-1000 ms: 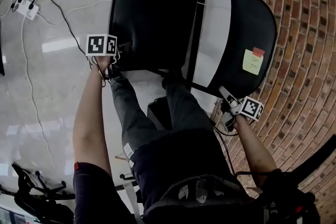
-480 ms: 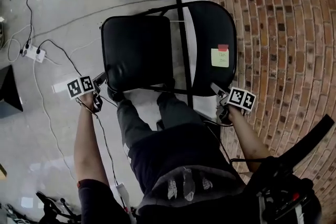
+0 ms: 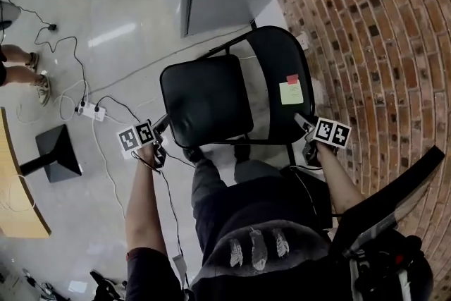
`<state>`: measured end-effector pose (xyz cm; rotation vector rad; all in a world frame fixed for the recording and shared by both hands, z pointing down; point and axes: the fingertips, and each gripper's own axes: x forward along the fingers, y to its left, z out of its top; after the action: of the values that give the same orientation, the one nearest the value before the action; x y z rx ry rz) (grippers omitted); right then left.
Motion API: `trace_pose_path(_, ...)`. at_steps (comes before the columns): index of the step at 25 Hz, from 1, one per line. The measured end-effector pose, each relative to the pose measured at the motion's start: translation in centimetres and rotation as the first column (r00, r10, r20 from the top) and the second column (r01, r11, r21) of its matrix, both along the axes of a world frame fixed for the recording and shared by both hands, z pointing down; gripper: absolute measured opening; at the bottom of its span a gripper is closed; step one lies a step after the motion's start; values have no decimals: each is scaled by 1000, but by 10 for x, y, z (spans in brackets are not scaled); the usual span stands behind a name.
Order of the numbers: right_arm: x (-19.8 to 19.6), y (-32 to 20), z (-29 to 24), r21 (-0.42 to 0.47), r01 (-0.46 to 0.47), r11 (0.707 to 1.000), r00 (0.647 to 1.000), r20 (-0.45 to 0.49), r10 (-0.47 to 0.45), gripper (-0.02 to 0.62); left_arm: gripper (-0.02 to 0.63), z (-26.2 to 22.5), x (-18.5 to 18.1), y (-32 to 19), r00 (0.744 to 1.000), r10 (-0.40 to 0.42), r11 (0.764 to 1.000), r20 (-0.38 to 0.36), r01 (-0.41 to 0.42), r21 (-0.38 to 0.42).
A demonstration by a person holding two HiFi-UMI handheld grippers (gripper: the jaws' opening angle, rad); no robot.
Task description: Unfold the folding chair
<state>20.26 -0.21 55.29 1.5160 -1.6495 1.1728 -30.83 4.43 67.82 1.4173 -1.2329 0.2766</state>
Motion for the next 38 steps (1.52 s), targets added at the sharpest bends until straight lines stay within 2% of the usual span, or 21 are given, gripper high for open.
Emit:
trace_pose_path(1, -2, -4, 0, 15, 4, 1000, 1000, 9, -4, 408, 388, -9, -1, -1, 1000, -2, 1000, 29, 2, 10)
trace_pose_path(2, -4, -8, 0, 31, 0, 1000, 1000, 23, 0, 408, 340, -18, -4, -2, 997, -7, 1000, 82, 6, 18)
trace_pose_path(4, -7, -17, -3, 63, -31, 998, 998, 60, 27, 408, 97, -41, -17, -6, 971, -40, 999, 234, 31, 41)
trace_pose_path(5, -9, -23, -8, 80, -36, 996, 997, 74, 30, 405, 2, -53, -20, -11, 953, -59, 997, 298, 44, 57)
trace_pose_path(6, -12, -30, -12, 95, -17, 995, 997, 78, 10, 374, 2, -66, -19, -16, 939, -68, 996, 338, 45, 76)
trace_pose_path(9, -27, -40, -23, 123, 108, 987, 993, 30, -112, 174, 1, -99, -5, -32, 922, -46, 993, 385, 1, 116)
trace_pose_path(14, -28, -38, -25, 124, 186, 975, 982, 15, -189, 170, 0, -142, 17, -50, 914, -31, 990, 405, -28, 138)
trace_pose_path(17, -29, -39, -28, 99, 252, 963, 968, -22, -251, 189, 0, -159, 27, -53, 909, -25, 987, 417, -45, 157)
trace_pose_path(19, -24, -41, -35, 97, 264, 960, 965, -27, -263, 230, 2, -165, 35, -50, 908, -18, 986, 419, -53, 159)
trace_pose_path(21, -15, -44, -49, 129, 268, 955, 963, -21, -267, 318, 1, -169, 46, -47, 910, -13, 984, 415, -61, 166)
trace_pose_path(22, -11, -46, -59, 158, 276, 948, 961, -29, -275, 322, 1, -172, 51, -47, 912, -13, 983, 411, -65, 174)
trace_pose_path(24, -8, -53, -80, 218, 313, 925, 950, -78, -303, 311, 1, -180, 64, -49, 916, -13, 977, 400, -73, 198)
trace_pose_path(26, -14, -60, -100, 270, 363, 892, 932, -123, -341, 247, 2, -193, 77, -53, 920, -13, 970, 392, -83, 227)
trace_pose_path(29, -36, -67, -129, 351, 422, 836, 905, -117, -408, 3, 0, -222, 101, -62, 922, -15, 951, 387, -106, 290)
trace_pose_path(32, -55, -64, -150, 406, 450, 795, 880, -53, -471, 2, 0, -254, 129, -67, 922, -11, 924, 387, -138, 356)
trace_pose_path(38, -78, -47, -167, 452, 537, 712, 799, -4, -601, 2, 2, -298, 181, -52, 922, -9, 886, 386, -171, 430)
